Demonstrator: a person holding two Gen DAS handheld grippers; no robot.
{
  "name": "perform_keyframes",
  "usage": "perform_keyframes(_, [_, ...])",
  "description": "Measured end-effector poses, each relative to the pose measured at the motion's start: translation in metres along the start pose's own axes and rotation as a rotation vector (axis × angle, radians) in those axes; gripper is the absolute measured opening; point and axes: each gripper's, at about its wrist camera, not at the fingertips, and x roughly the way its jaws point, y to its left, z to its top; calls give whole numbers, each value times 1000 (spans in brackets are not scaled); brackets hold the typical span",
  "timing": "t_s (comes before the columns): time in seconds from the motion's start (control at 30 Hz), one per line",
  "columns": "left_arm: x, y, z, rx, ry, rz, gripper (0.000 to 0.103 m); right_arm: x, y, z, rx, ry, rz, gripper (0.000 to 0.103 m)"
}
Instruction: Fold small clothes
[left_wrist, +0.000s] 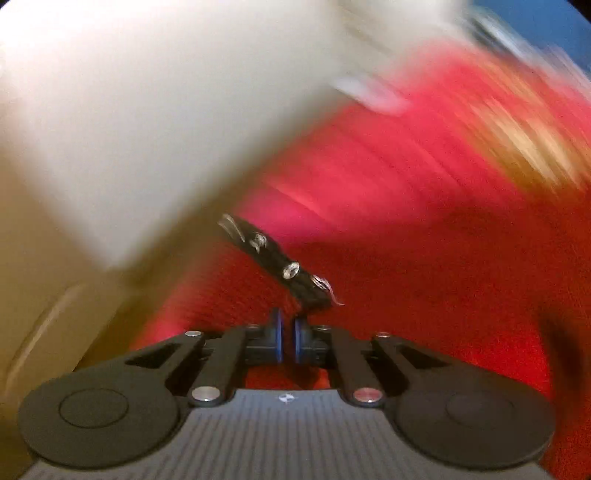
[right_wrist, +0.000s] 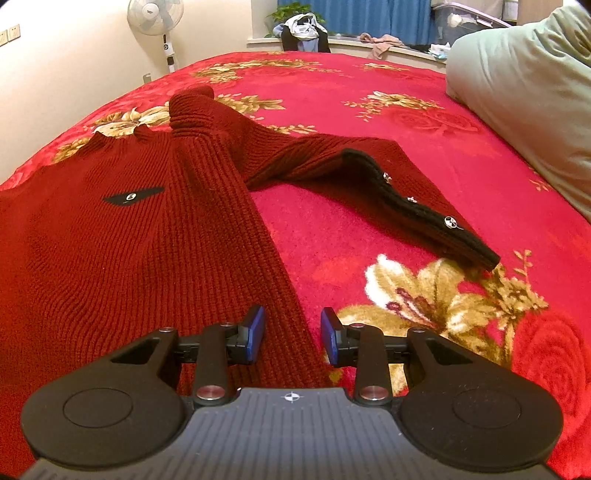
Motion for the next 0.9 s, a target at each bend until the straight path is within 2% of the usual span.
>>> perform_keyframes(0.03, [-10,17,7,-74,-90,168,7,0,0,0,2,0,0,35])
perform_keyframes(0.07, [-14,30,10,-120,-132,255,12,0,0,0,3,-1,0,35])
perform_keyframes(0.1, [-16,42,11,-188,-138,303,16,0,0,0,3,-1,0,35])
perform_keyframes(0.13, [-14,48,11,-241,-129,317,19,0,0,0,1,-2,-1,35])
perform_keyframes(0.2, [-16,49,11,-294,-133,308,19,-1,0,0,-1,-4,-1,35])
perform_keyframes(0.3, [-26,26,12,-239,-190,203,22,-1,0,0,4,-9,-5,35])
perform_keyframes(0.37, [-35,4,14,-196,-214,103,23,-3,-1,0,15,-24,-12,35])
perform_keyframes(0.43, [-36,-21,18,-149,-212,-52,23,-7,-5,1,40,-56,-13,27])
perform_keyframes(0.47, [-37,-33,20,-118,-200,-150,23,-10,-7,2,57,-75,-13,18])
perform_keyframes(0.53, [-39,-67,22,-51,-156,-332,23,-18,-16,4,100,-123,-11,16])
perform_keyframes(0.6, [-35,-101,21,18,-69,-506,27,-27,-25,8,149,-171,3,17])
perform_keyframes(0.63, [-32,-117,21,45,-24,-565,27,-32,-30,10,173,-199,17,17])
perform_keyframes(0.7, [-28,-151,6,134,115,-680,32,-38,-41,18,220,-233,51,20])
perform_keyframes(0.73, [-23,-170,-6,215,208,-705,36,-39,-47,25,246,-243,78,23])
perform_keyframes(0.77, [-15,-190,-20,308,293,-683,36,-38,-53,33,272,-248,104,29])
perform_keyframes(0.8, [-13,-201,-29,371,308,-642,37,-35,-58,43,297,-248,121,34])
perform_keyframes(0.83, [-20,-208,-34,428,264,-621,39,-30,-62,55,319,-246,135,35])
perform_keyframes(0.9, [-22,-213,-36,470,245,-607,39,-16,-66,83,346,-228,158,40])
